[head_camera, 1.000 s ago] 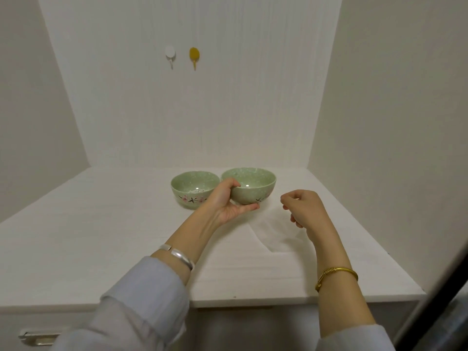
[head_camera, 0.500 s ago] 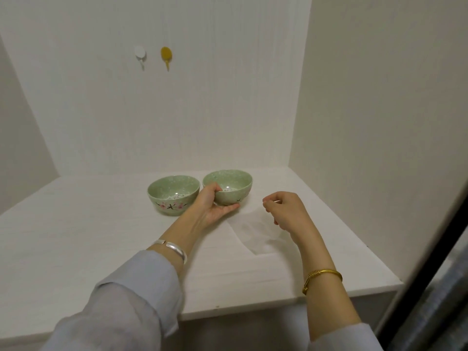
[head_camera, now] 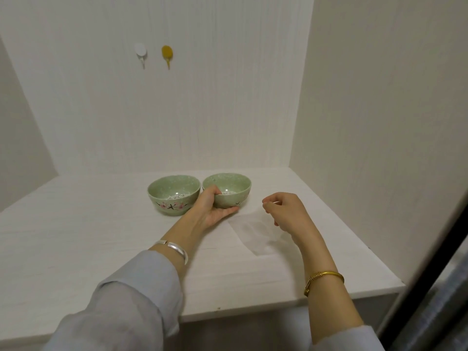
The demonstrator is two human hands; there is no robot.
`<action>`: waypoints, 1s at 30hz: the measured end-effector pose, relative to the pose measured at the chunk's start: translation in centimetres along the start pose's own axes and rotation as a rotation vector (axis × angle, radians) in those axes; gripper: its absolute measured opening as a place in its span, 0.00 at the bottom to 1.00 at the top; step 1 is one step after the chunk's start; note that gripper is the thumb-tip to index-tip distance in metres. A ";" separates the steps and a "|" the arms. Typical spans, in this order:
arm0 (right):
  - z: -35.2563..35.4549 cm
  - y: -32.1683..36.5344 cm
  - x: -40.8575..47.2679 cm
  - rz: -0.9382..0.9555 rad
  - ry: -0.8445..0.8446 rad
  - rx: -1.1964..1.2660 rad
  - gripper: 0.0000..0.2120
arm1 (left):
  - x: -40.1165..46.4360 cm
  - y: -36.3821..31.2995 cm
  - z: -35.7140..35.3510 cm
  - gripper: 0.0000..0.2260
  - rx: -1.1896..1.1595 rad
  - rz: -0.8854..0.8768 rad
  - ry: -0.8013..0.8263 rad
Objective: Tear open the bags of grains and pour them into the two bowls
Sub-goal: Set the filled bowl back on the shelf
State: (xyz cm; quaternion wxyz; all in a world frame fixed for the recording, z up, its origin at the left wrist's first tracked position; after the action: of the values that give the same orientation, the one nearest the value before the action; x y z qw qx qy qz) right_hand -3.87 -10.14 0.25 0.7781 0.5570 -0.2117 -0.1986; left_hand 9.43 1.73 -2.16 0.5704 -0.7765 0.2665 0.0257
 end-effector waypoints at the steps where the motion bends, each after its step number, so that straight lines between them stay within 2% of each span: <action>1: -0.1 0.0 0.0 0.000 0.005 0.000 0.07 | 0.1 0.0 0.0 0.21 0.001 -0.003 0.001; 7: -0.1 0.0 -0.2 -0.007 0.015 -0.011 0.09 | 0.1 0.2 0.0 0.16 -0.019 0.008 0.019; 12: 0.2 0.0 -0.5 -0.006 0.010 -0.048 0.11 | -0.4 0.1 -0.2 0.21 0.002 0.014 0.017; 14: 0.2 0.0 -0.8 0.009 0.067 -0.147 0.15 | -0.9 -0.1 -0.1 0.15 0.024 0.028 0.009; 17: -0.4 -0.1 -1.2 0.007 0.139 -0.400 0.24 | -2.1 -0.6 0.2 0.02 0.107 0.056 0.018; 22: -1.6 0.0 -1.3 0.002 0.008 -0.633 0.16 | -4.3 -1.3 1.5 0.11 0.306 0.031 0.040; 25: -1.5 0.8 -1.8 0.047 -0.190 -0.665 0.13 | -5.3 -1.6 1.9 0.02 0.443 -0.115 0.034; 26: -1.4 1.3 -1.9 0.097 -0.254 -0.659 0.13 | -5.5 -1.8 2.1 0.03 0.548 -0.212 0.046; 28: -1.2 2.5 -2.3 0.228 -0.340 -0.616 0.14 | -6.3 -2.0 2.2 0.13 0.833 -0.456 0.126; 30: -1.1 3.9 -2.6 0.357 -0.353 -0.526 0.14 | -7.2 -2.1 1.9 0.25 1.081 -0.645 0.245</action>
State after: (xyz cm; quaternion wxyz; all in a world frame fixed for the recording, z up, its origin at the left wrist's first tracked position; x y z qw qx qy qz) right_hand -5.16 -6.65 3.35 0.8687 0.2493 -0.3782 -0.2003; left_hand 4.66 6.64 1.49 0.8259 -0.4177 0.0583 -0.3741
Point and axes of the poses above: each hand's wrist, its own x-axis towards the middle knuckle, its own z-axis out of the back of the hand, y = z × x, the point moved 2 cm from there along x, towards the middle knuckle, and after that the axes turned 10 degrees about x, right-handed, at the moved point
